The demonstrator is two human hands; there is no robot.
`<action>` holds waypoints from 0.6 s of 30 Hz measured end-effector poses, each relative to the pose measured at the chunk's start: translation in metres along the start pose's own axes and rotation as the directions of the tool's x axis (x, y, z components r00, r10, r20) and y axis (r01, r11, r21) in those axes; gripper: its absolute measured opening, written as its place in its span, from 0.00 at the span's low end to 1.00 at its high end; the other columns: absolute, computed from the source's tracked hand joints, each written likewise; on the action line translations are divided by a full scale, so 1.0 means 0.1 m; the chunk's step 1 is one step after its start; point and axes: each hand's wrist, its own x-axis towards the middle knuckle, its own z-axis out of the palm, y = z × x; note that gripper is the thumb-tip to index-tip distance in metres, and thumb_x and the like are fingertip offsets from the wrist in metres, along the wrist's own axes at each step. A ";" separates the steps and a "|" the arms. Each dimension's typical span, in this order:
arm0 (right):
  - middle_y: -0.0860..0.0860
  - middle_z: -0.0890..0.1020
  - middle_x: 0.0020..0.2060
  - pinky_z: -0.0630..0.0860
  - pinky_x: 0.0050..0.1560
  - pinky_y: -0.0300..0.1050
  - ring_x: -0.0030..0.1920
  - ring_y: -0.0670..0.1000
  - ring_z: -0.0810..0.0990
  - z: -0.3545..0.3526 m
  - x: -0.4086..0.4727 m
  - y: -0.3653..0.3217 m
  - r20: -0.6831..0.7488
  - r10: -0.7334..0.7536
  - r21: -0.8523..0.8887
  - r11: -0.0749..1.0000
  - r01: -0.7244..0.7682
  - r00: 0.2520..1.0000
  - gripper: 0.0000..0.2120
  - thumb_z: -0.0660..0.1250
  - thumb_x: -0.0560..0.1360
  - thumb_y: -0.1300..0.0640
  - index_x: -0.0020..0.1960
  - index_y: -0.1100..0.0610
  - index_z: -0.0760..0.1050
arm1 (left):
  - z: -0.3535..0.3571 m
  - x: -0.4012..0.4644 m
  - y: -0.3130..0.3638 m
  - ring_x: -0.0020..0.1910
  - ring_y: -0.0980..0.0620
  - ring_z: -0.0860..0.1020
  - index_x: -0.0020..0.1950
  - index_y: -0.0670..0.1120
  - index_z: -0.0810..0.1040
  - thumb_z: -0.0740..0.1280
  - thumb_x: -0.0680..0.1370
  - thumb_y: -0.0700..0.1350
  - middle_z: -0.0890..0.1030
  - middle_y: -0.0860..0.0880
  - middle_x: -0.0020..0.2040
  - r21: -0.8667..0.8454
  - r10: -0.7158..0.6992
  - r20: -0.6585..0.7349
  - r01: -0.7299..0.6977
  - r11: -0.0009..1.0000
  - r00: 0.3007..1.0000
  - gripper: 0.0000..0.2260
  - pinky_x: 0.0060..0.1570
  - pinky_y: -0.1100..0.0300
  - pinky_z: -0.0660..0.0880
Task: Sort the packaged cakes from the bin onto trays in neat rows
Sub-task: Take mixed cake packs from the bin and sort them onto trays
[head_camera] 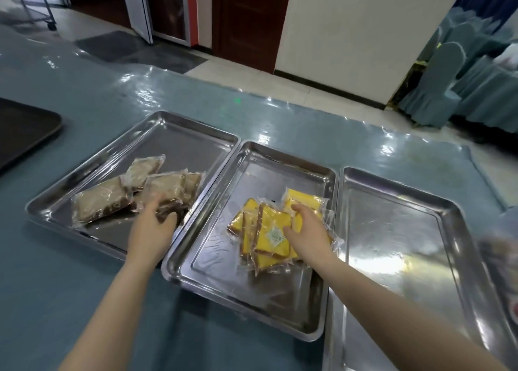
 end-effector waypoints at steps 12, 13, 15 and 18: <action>0.40 0.82 0.46 0.74 0.53 0.34 0.48 0.37 0.80 -1.21 -0.60 0.39 -0.039 -0.023 0.309 0.950 0.034 0.999 0.12 0.70 0.74 0.59 0.50 0.43 0.76 | 0.71 -0.81 0.94 0.58 0.56 0.77 0.62 0.58 0.71 0.65 0.77 0.40 0.79 0.54 0.58 -0.230 0.254 0.386 -0.174 0.957 0.887 0.18 0.57 0.55 0.74; 0.41 0.83 0.45 0.74 0.51 0.33 0.47 0.37 0.80 -1.35 -0.68 0.45 -0.037 -0.032 0.330 0.943 0.043 0.999 0.12 0.69 0.74 0.60 0.49 0.43 0.76 | 0.78 -0.90 1.04 0.57 0.56 0.77 0.59 0.61 0.71 0.65 0.77 0.39 0.79 0.55 0.57 -0.248 0.283 0.406 -0.193 0.949 0.869 0.18 0.55 0.55 0.74; 0.43 0.84 0.45 0.74 0.49 0.32 0.47 0.39 0.81 -1.63 -0.88 0.59 -0.034 -0.050 0.353 0.934 0.058 0.998 0.11 0.69 0.75 0.62 0.50 0.45 0.77 | 0.91 -1.11 1.24 0.57 0.59 0.76 0.57 0.65 0.70 0.65 0.77 0.40 0.79 0.59 0.56 -0.270 0.337 0.448 -0.234 0.934 0.828 0.19 0.56 0.54 0.74; 0.46 0.85 0.45 0.75 0.53 0.38 0.49 0.44 0.82 -2.09 -1.19 0.81 -0.068 -0.072 0.340 0.936 0.090 0.995 0.11 0.69 0.74 0.63 0.51 0.49 0.78 | 1.13 -1.44 1.56 0.57 0.62 0.76 0.60 0.64 0.69 0.65 0.77 0.41 0.78 0.60 0.56 -0.289 0.389 0.488 -0.276 0.917 0.781 0.20 0.60 0.54 0.72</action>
